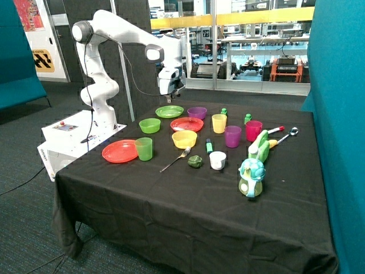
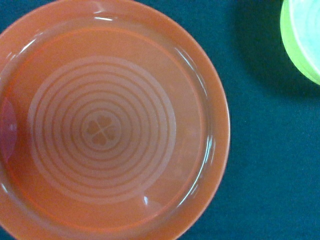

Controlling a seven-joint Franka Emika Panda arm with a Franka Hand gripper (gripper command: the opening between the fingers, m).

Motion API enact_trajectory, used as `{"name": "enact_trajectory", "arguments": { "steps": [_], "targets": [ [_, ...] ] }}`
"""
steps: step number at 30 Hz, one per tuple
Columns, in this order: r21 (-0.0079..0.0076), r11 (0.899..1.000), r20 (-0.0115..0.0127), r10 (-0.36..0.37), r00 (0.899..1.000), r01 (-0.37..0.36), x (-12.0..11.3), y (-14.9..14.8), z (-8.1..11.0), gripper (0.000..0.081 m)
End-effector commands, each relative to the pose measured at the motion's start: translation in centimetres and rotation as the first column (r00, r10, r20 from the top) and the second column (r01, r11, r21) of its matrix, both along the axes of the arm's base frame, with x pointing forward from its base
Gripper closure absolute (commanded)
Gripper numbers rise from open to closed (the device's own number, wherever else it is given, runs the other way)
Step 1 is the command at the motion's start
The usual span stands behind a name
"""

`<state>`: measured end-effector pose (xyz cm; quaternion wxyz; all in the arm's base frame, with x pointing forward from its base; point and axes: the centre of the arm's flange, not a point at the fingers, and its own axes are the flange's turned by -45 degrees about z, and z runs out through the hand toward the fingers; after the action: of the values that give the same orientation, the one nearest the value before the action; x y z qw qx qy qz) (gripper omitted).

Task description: Stack the bowls

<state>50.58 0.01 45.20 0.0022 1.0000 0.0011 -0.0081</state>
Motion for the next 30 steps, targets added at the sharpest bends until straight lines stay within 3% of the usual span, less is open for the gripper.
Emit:
{"name": "enact_trajectory", "arguments": {
  "steps": [1, 3, 4, 5, 6, 8, 20, 30],
  "targets": [
    [0.0044, 0.977, 0.0162, 0.215, 0.976, -0.215, -0.6, 0.0, -0.2, 0.0],
    [0.0044, 0.976, 0.0162, 0.215, 0.976, -0.216, -0.4, 0.0, -0.3, 0.0],
    [0.0044, 0.977, 0.0162, 0.215, 0.976, -0.215, -0.3, 0.0, -0.3, 0.0156],
    [0.0044, 0.976, 0.0162, 0.216, 0.976, -0.217, -0.3, 0.0, -0.3, 0.0368],
    [0.0044, 0.976, 0.0162, 0.219, 0.976, -0.219, -0.2, 0.0, -0.4, 0.0474],
    [0.0044, 0.975, 0.0162, 0.223, 0.975, -0.223, -0.1, 0.0, -0.4, 0.0554],
    [0.0044, 0.962, 0.0162, 0.273, 0.962, -0.273, 0.3, 1.8, -1.2, 0.0576],
    [0.0044, 0.93, 0.0162, 0.368, 0.93, -0.368, 0.6, 6.1, -2.0, 0.0572]
  ]
}}
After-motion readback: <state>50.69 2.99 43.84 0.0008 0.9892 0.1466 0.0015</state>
